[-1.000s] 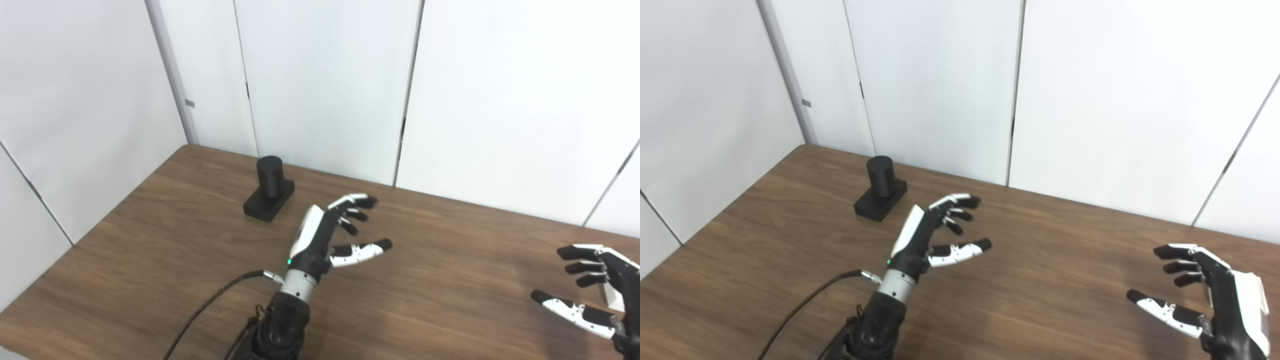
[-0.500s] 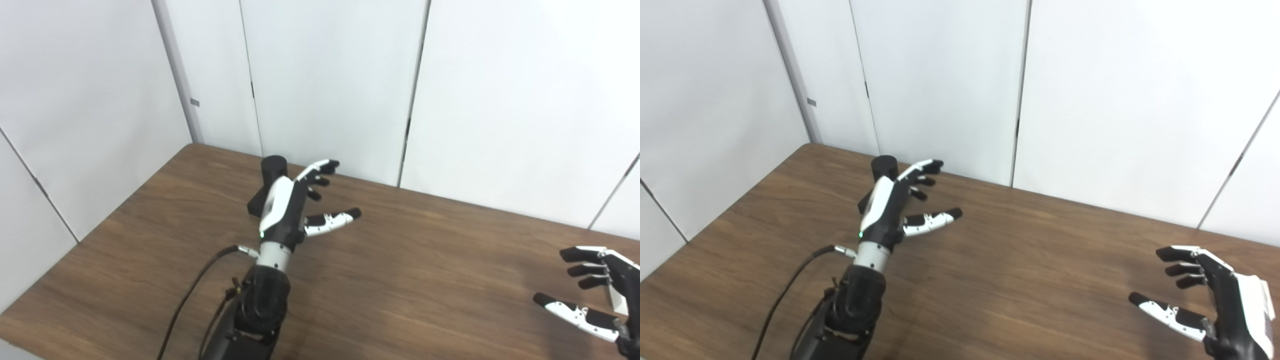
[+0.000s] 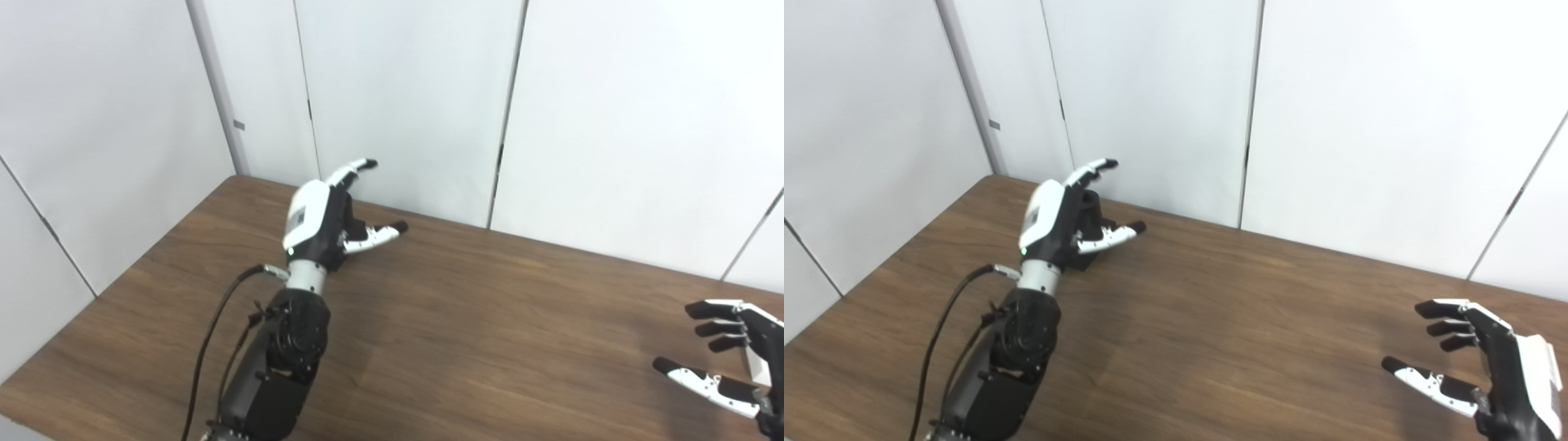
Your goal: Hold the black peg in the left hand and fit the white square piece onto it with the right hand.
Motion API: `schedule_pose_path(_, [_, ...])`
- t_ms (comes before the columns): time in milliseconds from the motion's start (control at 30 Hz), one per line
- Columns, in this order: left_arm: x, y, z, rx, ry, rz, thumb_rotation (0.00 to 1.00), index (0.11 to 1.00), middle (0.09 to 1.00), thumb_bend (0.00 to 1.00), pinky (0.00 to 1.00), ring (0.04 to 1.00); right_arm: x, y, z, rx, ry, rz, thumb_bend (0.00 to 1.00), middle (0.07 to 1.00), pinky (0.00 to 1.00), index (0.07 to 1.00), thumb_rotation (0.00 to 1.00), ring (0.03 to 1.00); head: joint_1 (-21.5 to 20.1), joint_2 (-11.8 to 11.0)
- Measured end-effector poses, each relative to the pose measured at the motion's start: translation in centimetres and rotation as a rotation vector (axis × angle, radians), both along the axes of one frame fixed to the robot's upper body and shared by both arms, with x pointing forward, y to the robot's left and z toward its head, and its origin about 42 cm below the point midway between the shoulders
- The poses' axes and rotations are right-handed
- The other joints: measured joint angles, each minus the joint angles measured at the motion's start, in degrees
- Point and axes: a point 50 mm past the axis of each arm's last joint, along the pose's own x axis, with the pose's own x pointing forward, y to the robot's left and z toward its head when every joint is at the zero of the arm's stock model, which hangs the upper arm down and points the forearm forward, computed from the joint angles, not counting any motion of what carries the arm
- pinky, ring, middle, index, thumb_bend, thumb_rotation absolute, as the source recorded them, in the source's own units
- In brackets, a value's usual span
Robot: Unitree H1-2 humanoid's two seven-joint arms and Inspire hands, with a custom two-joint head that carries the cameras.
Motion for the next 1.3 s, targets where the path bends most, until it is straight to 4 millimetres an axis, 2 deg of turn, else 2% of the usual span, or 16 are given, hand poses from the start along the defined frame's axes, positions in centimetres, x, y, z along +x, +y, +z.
schedule_pose_path(167, [0.6,1.5,-0.1,0.065,-0.013,0.081,0.32,0.856,0.942,0.92,0.8,0.926,0.0,0.0,-0.1,0.001,0.007,-0.001,0.64,0.626,0.48,0.588,0.0,0.565,0.2,0.0])
schedule_pose_path(367, [1.0,2.3,0.5,0.13,0.002,0.206,0.33,0.852,0.969,0.95,0.86,0.995,0.0,0.1,0.0,0.002,0.006,0.001,0.64,0.624,0.48,0.584,0.0,0.562,0.4,0.4])
schedule_pose_path(633, [1.2,2.9,0.7,0.167,0.081,0.352,0.4,0.852,0.999,1.0,0.98,1.0,0.0,0.0,0.0,0.005,0.007,0.002,0.64,0.627,0.48,0.582,0.0,0.56,0.8,0.5])
schedule_pose_path(867, [1.5,3.8,-0.2,0.162,0.183,0.419,0.5,0.84,1.0,1.0,0.91,1.0,0.0,0.0,0.0,0.003,0.009,0.002,0.64,0.626,0.48,0.582,0.0,0.56,0.9,0.5])
schedule_pose_path(933, [1.7,3.9,-0.7,0.163,0.224,0.429,0.53,0.836,1.0,1.0,0.9,1.0,0.0,0.0,0.0,0.003,0.009,0.002,0.54,0.621,0.47,0.513,0.08,0.554,0.9,0.5])
schedule_pose_path(1000, [2.0,3.9,-1.1,0.166,0.259,0.434,0.56,0.835,1.0,1.0,0.88,1.0,0.0,0.0,0.0,0.004,0.009,0.002,0.51,0.62,0.46,0.493,0.1,0.551,1.0,0.6])
schedule_pose_path(1133, [2.6,4.1,-1.8,0.18,0.308,0.452,0.58,0.836,1.0,1.0,0.84,1.0,0.0,0.0,0.0,0.004,0.009,0.002,0.5,0.621,0.46,0.488,0.11,0.549,0.8,0.9])
schedule_pose_path(1300, [3.3,4.4,-2.8,0.188,0.369,0.463,0.62,0.845,1.0,1.0,0.83,1.0,0.0,0.0,0.1,0.004,0.009,0.003,0.5,0.622,0.46,0.488,0.11,0.55,0.7,1.1])
